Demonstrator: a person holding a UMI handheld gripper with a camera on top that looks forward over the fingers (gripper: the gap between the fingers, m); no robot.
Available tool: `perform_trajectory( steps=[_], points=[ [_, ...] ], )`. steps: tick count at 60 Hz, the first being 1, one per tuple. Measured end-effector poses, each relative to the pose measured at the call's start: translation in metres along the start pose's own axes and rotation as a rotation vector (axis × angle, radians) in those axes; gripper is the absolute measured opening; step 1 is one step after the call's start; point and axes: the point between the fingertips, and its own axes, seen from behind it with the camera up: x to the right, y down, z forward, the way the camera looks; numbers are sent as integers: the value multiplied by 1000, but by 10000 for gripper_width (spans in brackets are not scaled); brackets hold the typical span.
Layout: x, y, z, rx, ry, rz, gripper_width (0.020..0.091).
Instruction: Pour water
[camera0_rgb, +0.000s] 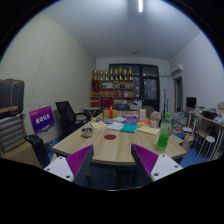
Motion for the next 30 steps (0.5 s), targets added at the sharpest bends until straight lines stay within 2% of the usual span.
perform_trajectory(
  steps=[9, 17, 22, 30],
  points=[
    [13, 3, 17, -5, 15, 4, 826],
    [33, -1, 28, 34, 31, 13, 828],
    [61, 0, 36, 71, 61, -28, 813],
    [144, 5, 67, 87, 172, -54, 809]
  ],
)
